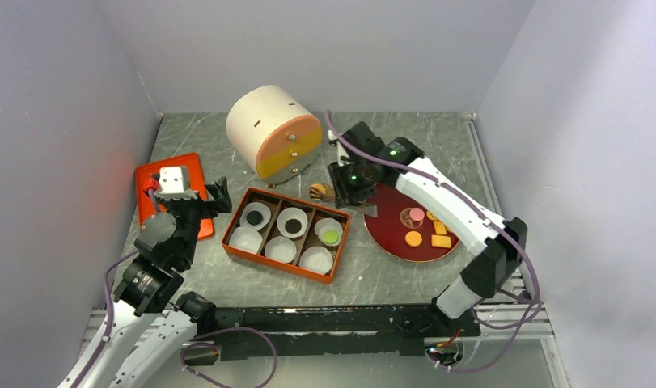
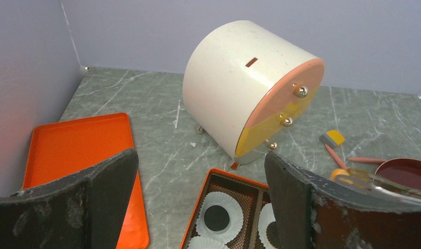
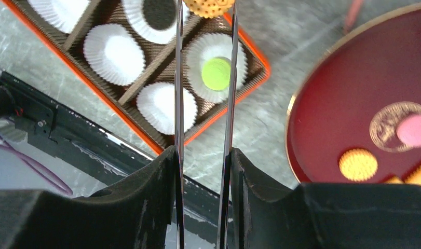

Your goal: Pack the cookies

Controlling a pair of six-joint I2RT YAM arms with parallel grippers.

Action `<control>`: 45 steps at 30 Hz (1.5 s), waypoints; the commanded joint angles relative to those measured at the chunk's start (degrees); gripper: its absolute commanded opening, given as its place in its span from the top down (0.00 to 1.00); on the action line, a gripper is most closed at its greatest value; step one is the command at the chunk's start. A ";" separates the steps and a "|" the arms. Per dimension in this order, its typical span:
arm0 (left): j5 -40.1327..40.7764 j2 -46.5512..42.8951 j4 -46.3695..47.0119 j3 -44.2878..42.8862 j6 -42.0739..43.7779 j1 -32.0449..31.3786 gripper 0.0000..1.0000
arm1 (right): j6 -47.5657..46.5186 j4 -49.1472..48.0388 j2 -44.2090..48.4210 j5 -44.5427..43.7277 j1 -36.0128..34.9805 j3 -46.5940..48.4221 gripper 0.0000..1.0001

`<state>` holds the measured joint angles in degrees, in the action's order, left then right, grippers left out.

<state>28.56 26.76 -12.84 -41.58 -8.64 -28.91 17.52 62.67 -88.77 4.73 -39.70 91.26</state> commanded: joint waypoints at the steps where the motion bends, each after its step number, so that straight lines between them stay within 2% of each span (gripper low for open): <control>1: 0.55 0.07 0.80 -0.93 -0.10 0.37 0.03 | -3.02 -4.96 -3.94 -0.44 -5.44 5.96 0.73; 10: 1.57 -0.04 0.27 -1.20 -0.54 0.36 0.04 | -7.44 -5.73 -14.31 1.29 -14.74 15.52 0.73; 18: 4.54 -0.63 -1.07 -1.83 -1.61 0.47 0.03 | -9.89 -4.50 -21.43 3.20 -19.09 22.27 0.73; 37: 5.61 -1.45 -1.13 -1.75 -1.87 0.52 0.03 | -11.81 -3.35 -31.65 5.04 -22.97 28.66 0.72; 45: 4.87 -1.19 -0.98 -1.68 -1.74 0.52 0.04 | -11.96 -2.94 -32.60 4.75 -23.25 29.48 0.61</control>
<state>33.47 25.96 -14.90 -41.58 -9.98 -28.69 6.39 60.14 -121.23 9.08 -62.72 117.49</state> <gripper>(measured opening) 0.964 0.410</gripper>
